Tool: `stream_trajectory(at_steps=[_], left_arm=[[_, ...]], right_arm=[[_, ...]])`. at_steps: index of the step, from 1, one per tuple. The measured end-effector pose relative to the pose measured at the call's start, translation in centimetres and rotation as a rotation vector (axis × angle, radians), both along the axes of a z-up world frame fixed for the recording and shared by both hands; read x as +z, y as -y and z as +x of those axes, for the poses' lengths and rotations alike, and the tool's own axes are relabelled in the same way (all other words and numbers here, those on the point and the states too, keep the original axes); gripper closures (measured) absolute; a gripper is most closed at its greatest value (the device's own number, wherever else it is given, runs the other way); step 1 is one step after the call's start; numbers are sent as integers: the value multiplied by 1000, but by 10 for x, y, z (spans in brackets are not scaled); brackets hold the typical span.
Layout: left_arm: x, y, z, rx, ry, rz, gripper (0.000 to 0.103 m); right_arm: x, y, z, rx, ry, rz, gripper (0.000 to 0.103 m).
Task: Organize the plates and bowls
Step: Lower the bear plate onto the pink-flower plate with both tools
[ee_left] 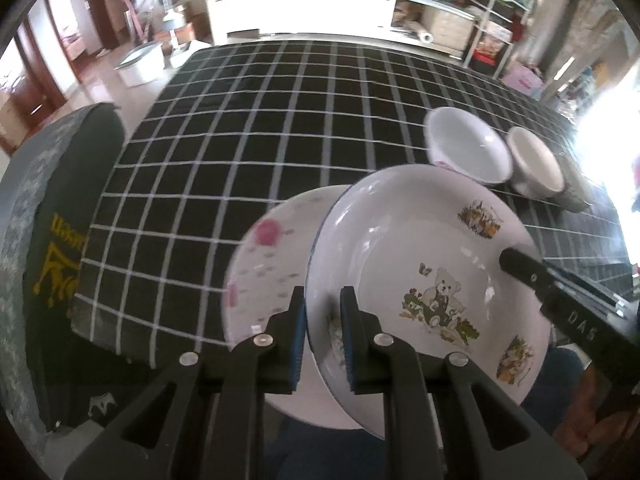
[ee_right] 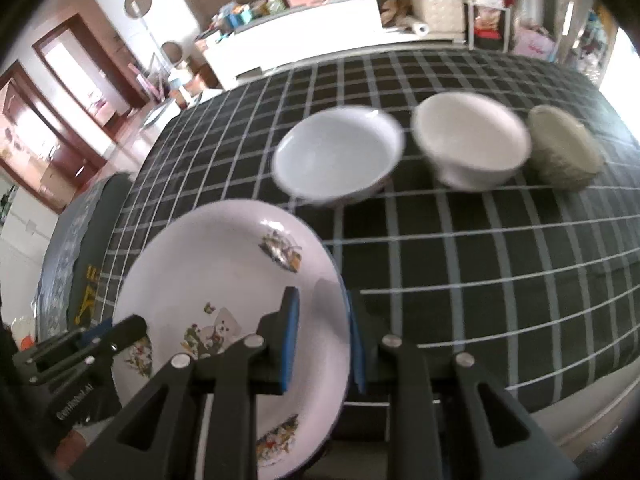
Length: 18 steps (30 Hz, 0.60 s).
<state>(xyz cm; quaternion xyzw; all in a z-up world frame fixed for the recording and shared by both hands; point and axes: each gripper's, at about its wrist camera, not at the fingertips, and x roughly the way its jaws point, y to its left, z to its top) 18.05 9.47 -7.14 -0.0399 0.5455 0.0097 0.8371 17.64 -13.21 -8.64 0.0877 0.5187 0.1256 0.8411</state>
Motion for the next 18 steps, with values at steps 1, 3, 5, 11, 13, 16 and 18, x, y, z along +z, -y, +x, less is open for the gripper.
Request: stream_trajectory(at_steps=[1,3,5,11,13,16,18], left_arm=[[-1,-5,-1,11,-2,4,89],[-3,-12,-3,32,-6,5,89],[-5,-18,-4,41,-10,11,89],[-15,-25,-2,53,-22,10,89],[-19,-25,-1,55,-28,14,90],[-25,-26,1,54,-34,16,90],[-31,-27,2,51,-45,19,90]], right_arm=[[-5,-8,1,18,-9,-5,75],[-11,-19,2,37,-21,-13,75],[-17,-28,4,52,-34,-22,75],[-27,-43,2,74,-47,-49,75],[-28,-46,0,76,-46,-58,75],[-31,-49,0,79,-47,-76,75],[-34,-51,0,80,-53,-85,75]])
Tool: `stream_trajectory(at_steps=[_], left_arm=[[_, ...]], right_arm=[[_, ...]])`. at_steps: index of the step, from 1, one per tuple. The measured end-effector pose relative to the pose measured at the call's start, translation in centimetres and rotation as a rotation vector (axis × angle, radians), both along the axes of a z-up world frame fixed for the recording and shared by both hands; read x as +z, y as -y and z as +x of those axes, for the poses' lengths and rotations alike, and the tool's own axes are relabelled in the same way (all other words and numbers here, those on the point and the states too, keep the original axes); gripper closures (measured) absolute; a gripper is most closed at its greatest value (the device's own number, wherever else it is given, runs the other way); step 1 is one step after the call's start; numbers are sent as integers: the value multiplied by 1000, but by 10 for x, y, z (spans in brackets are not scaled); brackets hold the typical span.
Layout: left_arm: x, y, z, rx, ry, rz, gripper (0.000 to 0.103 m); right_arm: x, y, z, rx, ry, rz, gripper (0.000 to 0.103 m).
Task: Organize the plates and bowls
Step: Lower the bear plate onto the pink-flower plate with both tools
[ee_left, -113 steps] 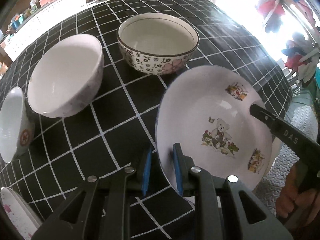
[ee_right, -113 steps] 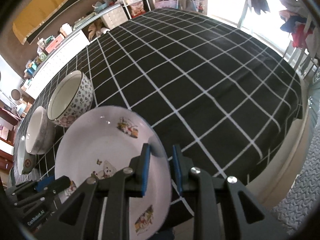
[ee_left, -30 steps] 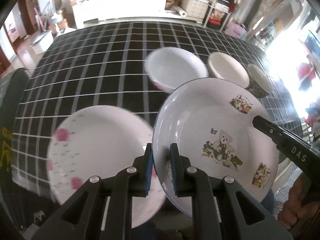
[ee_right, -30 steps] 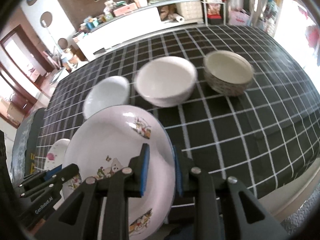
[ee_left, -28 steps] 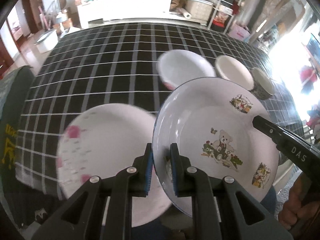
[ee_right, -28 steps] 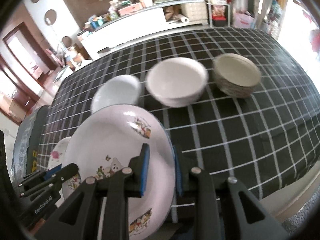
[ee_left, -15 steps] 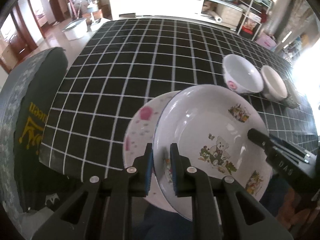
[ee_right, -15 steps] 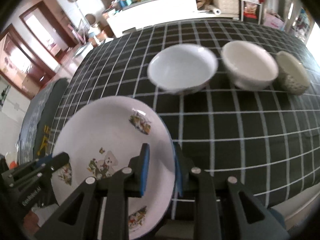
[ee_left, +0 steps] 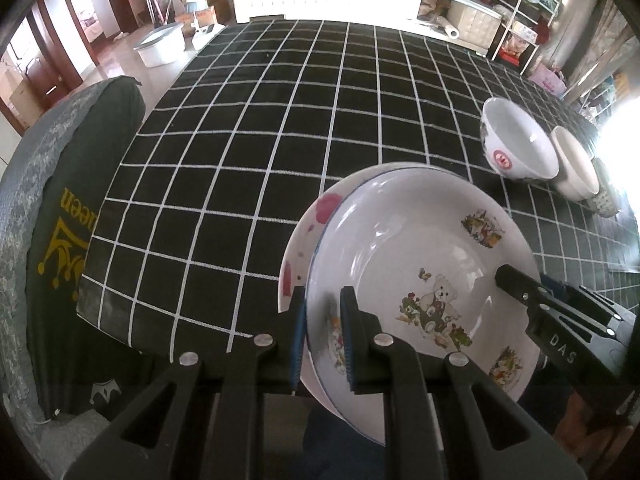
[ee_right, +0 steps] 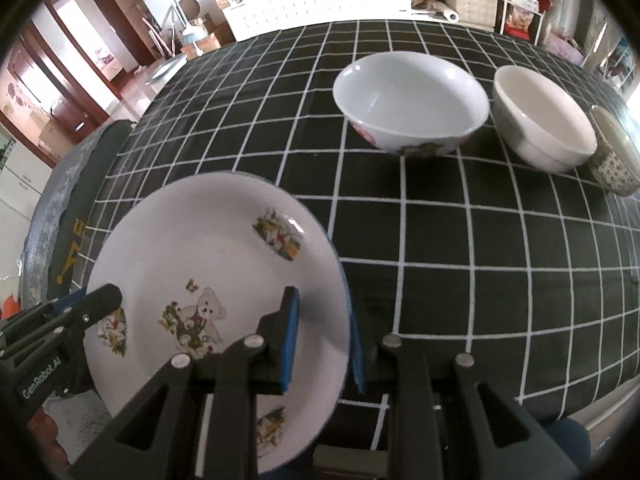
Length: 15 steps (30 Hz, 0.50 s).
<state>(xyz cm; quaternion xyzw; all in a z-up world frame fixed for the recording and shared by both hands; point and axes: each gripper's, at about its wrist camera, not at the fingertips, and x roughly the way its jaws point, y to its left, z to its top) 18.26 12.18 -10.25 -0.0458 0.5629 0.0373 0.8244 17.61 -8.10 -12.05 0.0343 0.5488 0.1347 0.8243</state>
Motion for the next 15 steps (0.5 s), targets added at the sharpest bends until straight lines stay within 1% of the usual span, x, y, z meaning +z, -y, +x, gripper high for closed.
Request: stream_trajectory(at_steps=[3,7,15], left_arm=[[-7,-1,1,2,-17,9,90],[-7,-1,0,3,-11,2,90],[-9,2,1,22,-13,24,90]], right_arm=[[-2,-2,0,-1,2,-5,75],[-2,-6,-2,2,13,-15,75],[-2,-7,-4,18,22,-23,76]])
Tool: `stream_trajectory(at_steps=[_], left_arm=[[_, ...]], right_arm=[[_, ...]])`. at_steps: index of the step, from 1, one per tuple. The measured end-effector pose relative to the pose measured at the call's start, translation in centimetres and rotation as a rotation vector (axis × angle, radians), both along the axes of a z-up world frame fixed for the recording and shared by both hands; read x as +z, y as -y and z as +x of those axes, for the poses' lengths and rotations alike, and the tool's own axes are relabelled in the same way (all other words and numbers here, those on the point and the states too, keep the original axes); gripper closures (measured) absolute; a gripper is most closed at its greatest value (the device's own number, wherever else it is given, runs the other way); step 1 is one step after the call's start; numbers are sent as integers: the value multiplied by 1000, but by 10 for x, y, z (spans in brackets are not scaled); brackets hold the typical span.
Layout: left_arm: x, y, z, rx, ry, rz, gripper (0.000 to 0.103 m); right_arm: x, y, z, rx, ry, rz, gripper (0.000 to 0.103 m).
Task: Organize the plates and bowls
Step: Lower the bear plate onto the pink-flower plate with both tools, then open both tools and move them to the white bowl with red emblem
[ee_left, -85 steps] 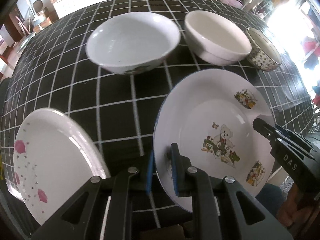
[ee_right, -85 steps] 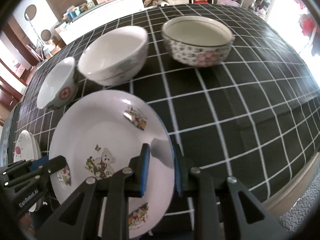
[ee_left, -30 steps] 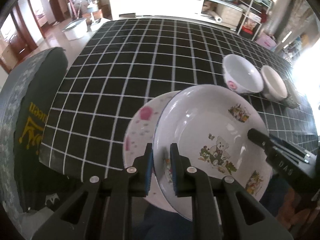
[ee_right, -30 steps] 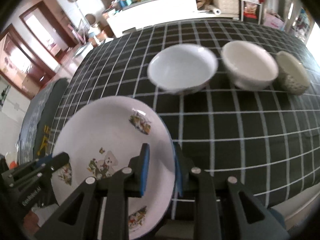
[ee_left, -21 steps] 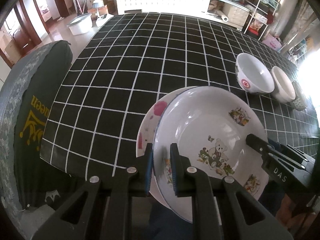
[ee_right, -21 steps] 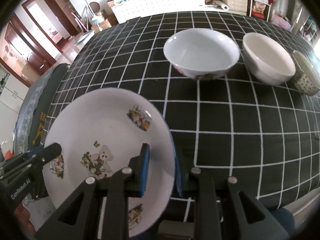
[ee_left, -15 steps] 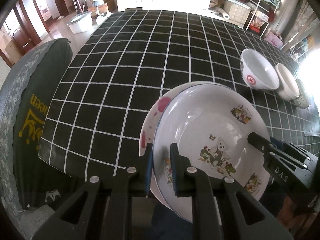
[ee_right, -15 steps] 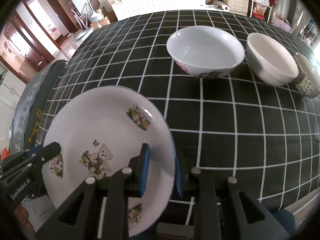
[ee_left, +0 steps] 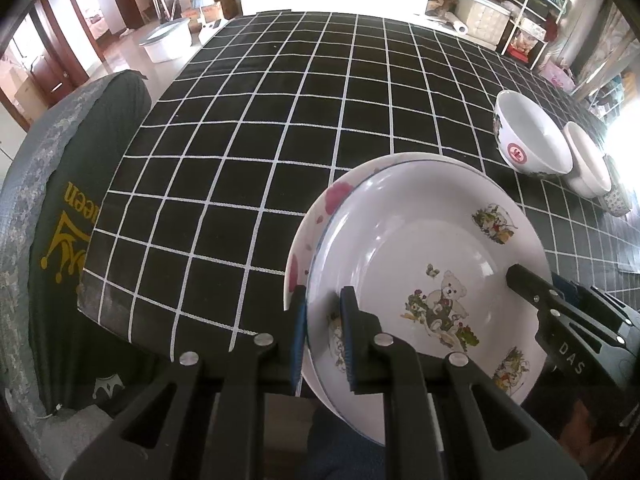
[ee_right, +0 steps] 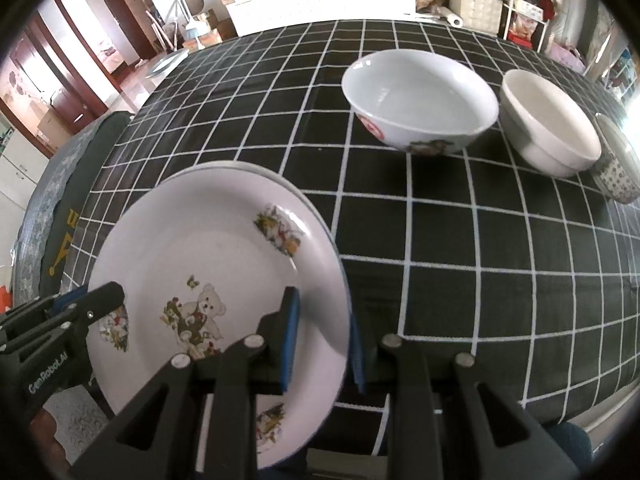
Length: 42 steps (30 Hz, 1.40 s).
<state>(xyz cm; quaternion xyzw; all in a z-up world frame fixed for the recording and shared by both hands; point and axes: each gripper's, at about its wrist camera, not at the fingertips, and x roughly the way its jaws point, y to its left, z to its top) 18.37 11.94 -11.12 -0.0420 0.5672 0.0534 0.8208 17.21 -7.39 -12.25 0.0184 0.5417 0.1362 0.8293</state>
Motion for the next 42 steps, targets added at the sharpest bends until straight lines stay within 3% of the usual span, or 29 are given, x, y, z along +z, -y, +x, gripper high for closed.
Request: stream_trajectory(at_steps=[12,20,31,42], left_arm=[[4,-2,-6,5,0,17,89],[32,3,-11,-14,68,24,87],[60,32,-11,-70,120,13,86],[71,76,1,-150,138,5,83]], right_arm=[[9,1,-3,15,25,-42,76],[17,9,-4,1,23,-16,76],[49,37,-8,-61,88,19,76],[75,66,-6,-126,156,-2,76]])
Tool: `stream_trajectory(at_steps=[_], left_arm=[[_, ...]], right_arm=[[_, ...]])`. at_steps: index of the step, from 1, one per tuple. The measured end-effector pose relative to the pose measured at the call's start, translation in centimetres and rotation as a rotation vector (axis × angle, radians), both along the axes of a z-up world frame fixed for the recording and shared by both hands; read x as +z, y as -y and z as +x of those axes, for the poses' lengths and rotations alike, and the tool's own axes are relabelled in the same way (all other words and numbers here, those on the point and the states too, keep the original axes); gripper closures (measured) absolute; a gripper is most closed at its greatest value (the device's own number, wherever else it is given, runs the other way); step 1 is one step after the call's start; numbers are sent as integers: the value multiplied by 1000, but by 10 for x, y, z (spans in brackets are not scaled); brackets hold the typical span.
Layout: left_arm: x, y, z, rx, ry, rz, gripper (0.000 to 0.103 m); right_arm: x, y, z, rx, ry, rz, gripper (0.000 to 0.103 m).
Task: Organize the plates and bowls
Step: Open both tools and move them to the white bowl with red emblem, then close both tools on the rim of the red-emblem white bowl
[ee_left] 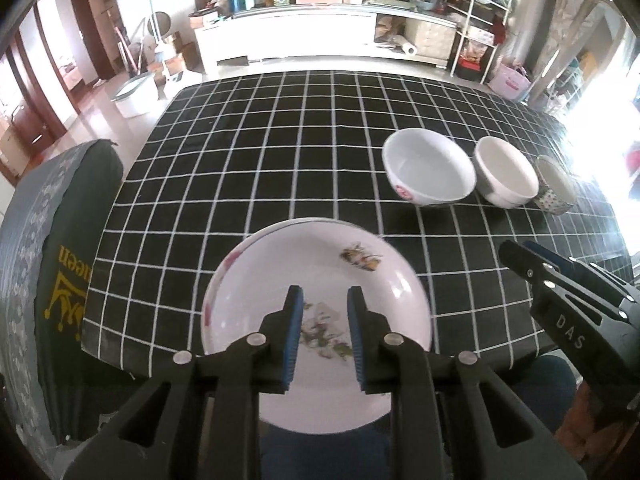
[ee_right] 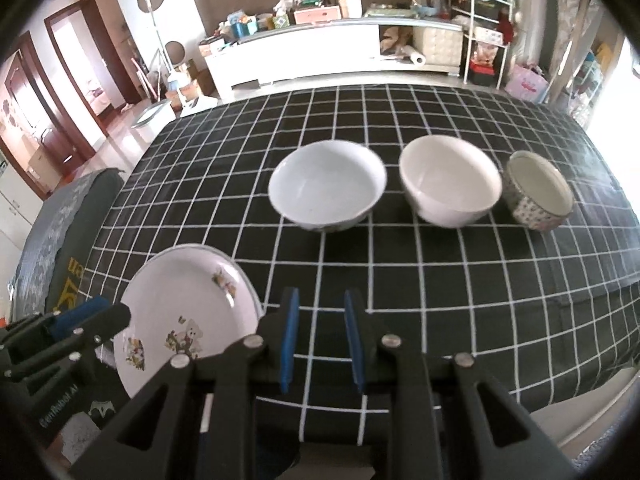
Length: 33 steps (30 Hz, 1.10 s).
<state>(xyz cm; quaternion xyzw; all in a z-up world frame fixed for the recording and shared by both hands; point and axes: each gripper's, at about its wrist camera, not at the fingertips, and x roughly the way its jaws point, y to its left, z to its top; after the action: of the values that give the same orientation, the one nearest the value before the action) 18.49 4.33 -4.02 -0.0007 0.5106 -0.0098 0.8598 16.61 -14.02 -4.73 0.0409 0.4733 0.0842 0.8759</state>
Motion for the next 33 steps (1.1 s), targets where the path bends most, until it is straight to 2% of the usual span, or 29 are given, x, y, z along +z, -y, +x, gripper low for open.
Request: stream_trajectory(at_steps=[4,9,20,27,33], left_arm=[[4,11,4,-22,7,6,79],[10,22,15,-42,20,5,78],[9,31,51,-50,12,-12,71],[4,37,76,-49,8,1,70],[5,40,103,-40,-17,-32,70]], right_arm=[[4,13,4,-28,3,19,75],[4,21,12,-42,-4,29,66],[4,37,38,-66,-17,44,63],[7,41,60,-25,-33,66,63],[16,48,94,11,-48,63,63]])
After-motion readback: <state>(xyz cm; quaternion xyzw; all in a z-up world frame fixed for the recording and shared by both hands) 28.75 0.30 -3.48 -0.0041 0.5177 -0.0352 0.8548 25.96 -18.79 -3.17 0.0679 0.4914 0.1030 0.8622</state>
